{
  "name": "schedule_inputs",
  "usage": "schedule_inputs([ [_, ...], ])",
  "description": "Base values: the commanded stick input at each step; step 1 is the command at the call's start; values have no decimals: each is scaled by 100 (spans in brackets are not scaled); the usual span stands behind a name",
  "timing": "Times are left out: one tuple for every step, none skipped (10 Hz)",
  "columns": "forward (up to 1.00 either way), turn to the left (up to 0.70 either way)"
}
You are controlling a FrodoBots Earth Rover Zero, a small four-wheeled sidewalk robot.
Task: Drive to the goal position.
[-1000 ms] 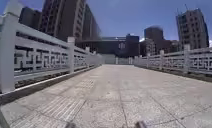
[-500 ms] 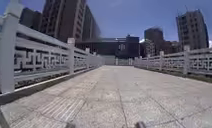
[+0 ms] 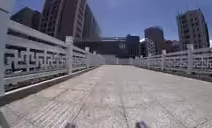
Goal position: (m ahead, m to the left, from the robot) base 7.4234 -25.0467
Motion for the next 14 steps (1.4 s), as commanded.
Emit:
schedule_inputs([
  [45,0],
  [45,0],
  [45,0],
  [45,0],
  [70,0],
  [70,0],
  [70,0],
  [70,0],
  [70,0],
  [70,0],
  [70,0],
  [70,0],
  [70,0],
  [70,0],
])
